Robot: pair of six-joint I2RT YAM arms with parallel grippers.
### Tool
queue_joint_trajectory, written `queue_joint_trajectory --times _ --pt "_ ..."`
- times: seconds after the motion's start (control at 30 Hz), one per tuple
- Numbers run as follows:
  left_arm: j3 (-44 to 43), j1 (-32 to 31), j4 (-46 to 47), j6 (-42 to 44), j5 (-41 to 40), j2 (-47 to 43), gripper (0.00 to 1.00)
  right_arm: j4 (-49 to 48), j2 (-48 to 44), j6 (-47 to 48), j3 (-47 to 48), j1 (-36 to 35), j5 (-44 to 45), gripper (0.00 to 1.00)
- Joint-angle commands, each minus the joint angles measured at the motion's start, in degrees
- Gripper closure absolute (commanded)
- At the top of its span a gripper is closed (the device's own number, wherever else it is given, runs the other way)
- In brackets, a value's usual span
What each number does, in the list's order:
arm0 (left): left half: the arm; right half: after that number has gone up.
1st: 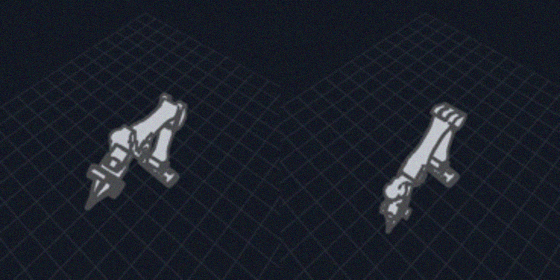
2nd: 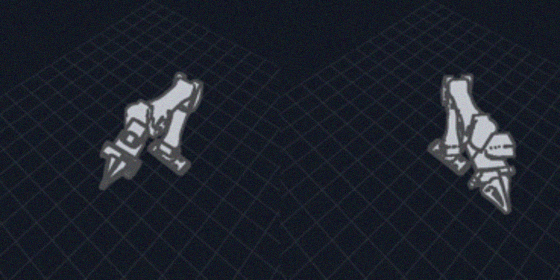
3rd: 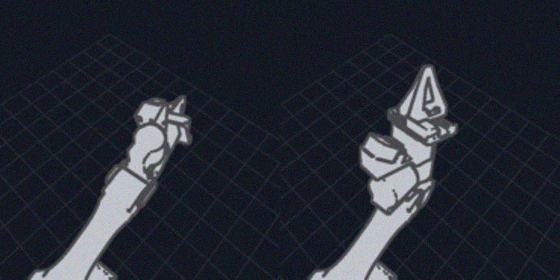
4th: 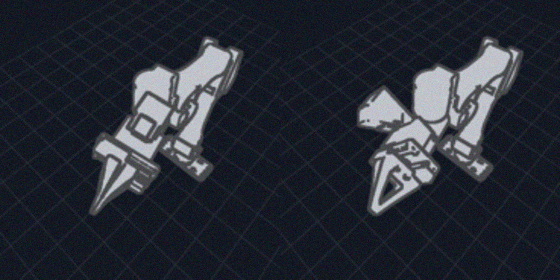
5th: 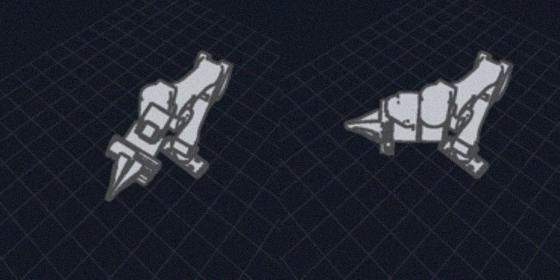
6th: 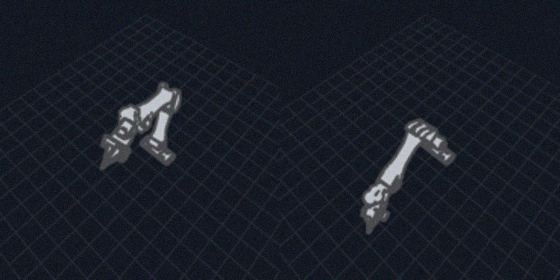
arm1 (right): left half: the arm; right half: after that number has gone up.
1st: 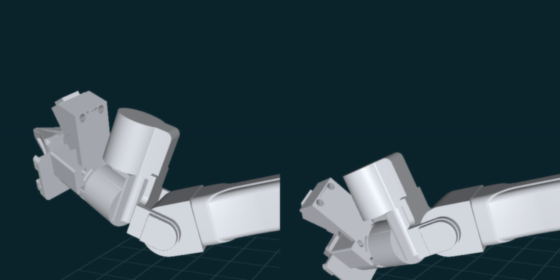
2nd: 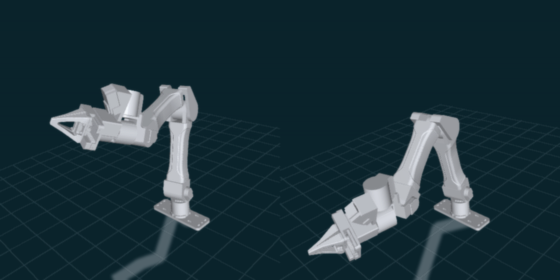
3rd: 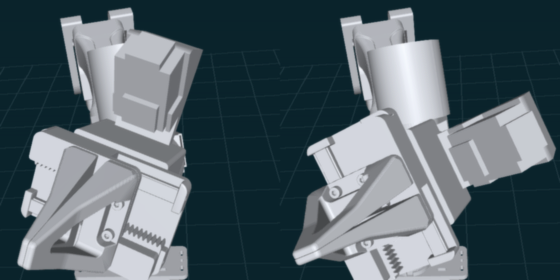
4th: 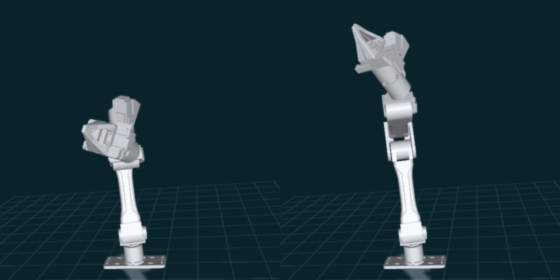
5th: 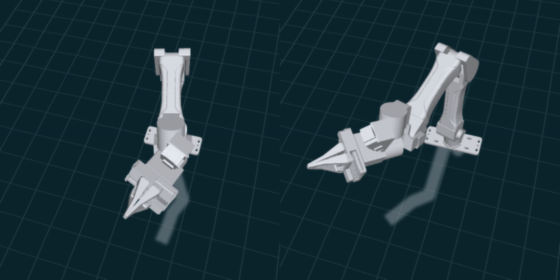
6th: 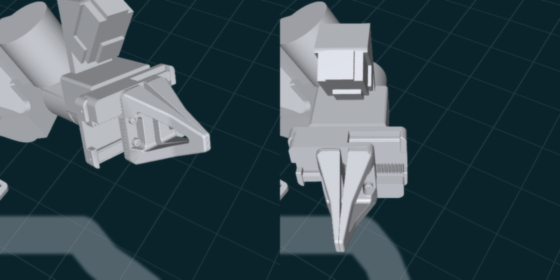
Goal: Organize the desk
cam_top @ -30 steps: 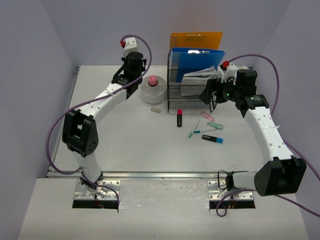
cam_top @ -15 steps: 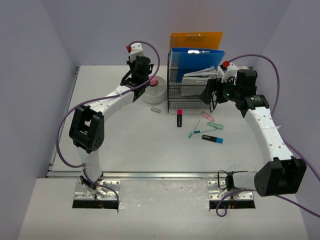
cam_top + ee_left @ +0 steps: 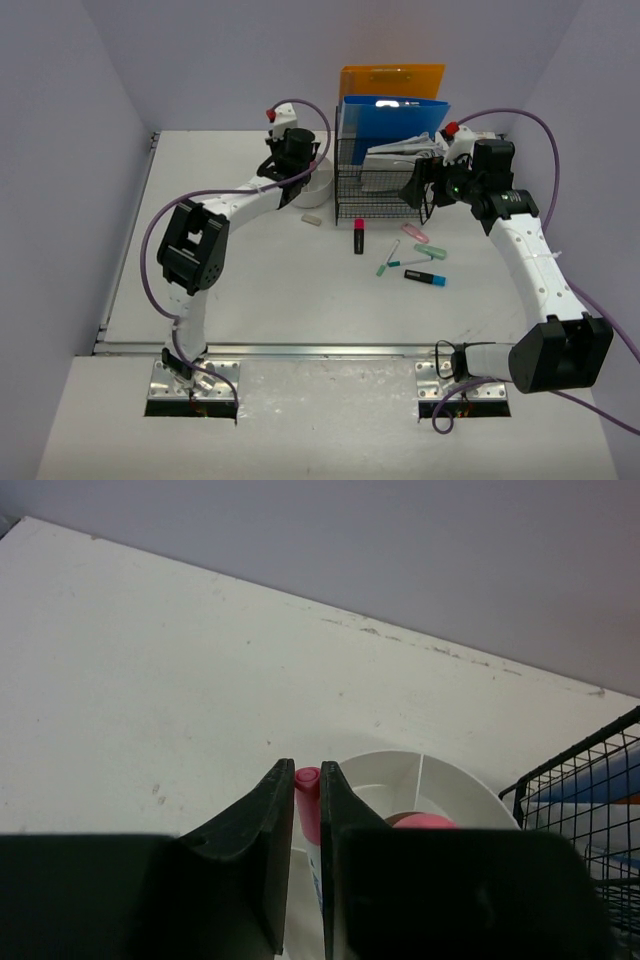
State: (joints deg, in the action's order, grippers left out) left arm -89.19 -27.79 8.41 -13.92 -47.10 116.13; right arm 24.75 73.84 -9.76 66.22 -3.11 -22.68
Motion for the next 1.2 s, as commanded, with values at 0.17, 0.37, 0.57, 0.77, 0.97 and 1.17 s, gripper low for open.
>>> queue_joint_trajectory --times 0.17,0.37,0.57,0.77,0.97,1.17 --pt "-3.40 -1.47 -4.63 -6.04 -1.65 -0.05 0.61 -0.58 -1.81 1.02 0.27 0.18 0.49 0.01" --pt "-3.28 -1.41 -10.16 -8.35 2.49 -6.15 0.54 1.07 -2.92 0.70 -0.25 0.19 0.08 0.01" --pt "4.20 -1.39 -12.46 -7.84 10.86 -17.63 0.59 2.10 -7.91 2.69 -9.83 0.13 -0.22 0.12" --pt "10.34 -1.47 -15.53 -6.05 13.08 -23.39 0.60 1.17 -9.05 -1.55 -18.29 -1.85 6.70 0.25" --pt "15.91 -1.47 -15.29 -2.81 15.59 -26.92 0.60 -5.26 -8.13 18.10 -23.88 -7.71 3.43 0.28" --pt "18.01 -1.47 -14.62 1.51 25.18 -28.68 0.60 0.58 1.33 46.53 -15.23 -7.72 -7.86 0.31"
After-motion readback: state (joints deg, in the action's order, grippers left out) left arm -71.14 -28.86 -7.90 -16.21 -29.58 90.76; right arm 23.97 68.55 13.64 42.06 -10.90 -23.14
